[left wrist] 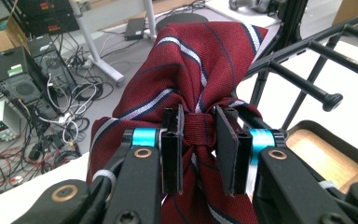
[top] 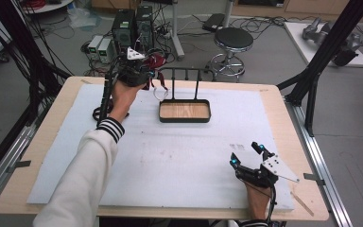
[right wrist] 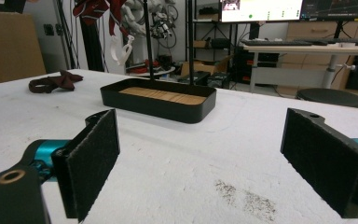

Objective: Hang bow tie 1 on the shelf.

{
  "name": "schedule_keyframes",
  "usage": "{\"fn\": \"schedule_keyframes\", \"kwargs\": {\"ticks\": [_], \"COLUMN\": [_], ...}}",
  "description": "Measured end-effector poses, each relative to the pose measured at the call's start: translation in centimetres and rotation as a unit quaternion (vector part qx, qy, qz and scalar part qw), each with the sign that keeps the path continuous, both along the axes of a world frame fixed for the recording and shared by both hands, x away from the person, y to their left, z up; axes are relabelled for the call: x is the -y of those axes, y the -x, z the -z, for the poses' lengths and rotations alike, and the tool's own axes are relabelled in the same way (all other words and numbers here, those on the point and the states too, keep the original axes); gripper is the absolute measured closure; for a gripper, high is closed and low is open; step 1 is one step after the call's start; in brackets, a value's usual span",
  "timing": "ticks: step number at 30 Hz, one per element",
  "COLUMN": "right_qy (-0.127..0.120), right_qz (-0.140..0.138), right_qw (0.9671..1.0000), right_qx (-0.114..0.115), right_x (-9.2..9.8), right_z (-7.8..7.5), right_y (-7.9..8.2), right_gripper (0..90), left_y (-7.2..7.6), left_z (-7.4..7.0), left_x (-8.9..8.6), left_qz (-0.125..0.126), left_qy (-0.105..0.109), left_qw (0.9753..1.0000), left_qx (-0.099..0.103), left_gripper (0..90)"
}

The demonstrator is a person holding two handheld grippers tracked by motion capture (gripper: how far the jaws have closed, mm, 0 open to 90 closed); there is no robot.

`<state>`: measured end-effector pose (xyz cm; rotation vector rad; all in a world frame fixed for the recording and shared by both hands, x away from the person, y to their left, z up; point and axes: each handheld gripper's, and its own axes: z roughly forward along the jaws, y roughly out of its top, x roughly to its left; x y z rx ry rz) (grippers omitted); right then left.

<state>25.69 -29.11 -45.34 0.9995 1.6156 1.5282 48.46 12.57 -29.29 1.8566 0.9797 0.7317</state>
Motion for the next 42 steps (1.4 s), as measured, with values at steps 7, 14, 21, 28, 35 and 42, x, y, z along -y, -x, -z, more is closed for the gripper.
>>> {"fn": "schedule_keyframes", "kwargs": {"ticks": [7, 14, 21, 28, 35, 42], "right_qy": [0.0, -0.001, -0.001, 0.001, -0.001, 0.004], "right_qz": [0.0, 0.0, -0.001, 0.0, -0.001, 0.002], "right_qw": [1.0, 1.0, 1.0, 1.0, 1.0, 1.0], "right_qx": [-0.001, -0.001, -0.002, 0.002, -0.001, 0.0], "right_x": [0.0, 0.0, 0.0, 0.0, -0.1, -0.1], "right_z": [0.0, 0.0, 0.0, 0.0, 0.0, 0.0], "right_y": [0.0, 0.0, 0.0, 0.0, 0.1, 0.0], "right_gripper": [10.8, 10.8, 10.8, 10.8, 10.9, 10.8], "left_y": [0.1, 0.0, 0.0, 0.2, 0.9, 2.5], "left_z": [0.2, 0.4, 0.7, 1.2, 1.4, 1.5], "left_x": [-0.1, -0.3, -0.3, -0.5, -2.0, -4.3], "left_qz": [0.003, 0.008, 0.009, 0.015, 0.046, 0.075], "left_qy": [-0.004, -0.009, -0.012, -0.035, -0.004, 0.036], "left_qw": [1.0, 0.9998, 0.9997, 0.999, 0.9989, 0.9963], "left_qx": [-0.005, -0.013, -0.021, -0.022, -0.008, 0.018], "left_gripper": [72.7, 72.2, 68.9, 42.6, 24.8, 17.5]}}
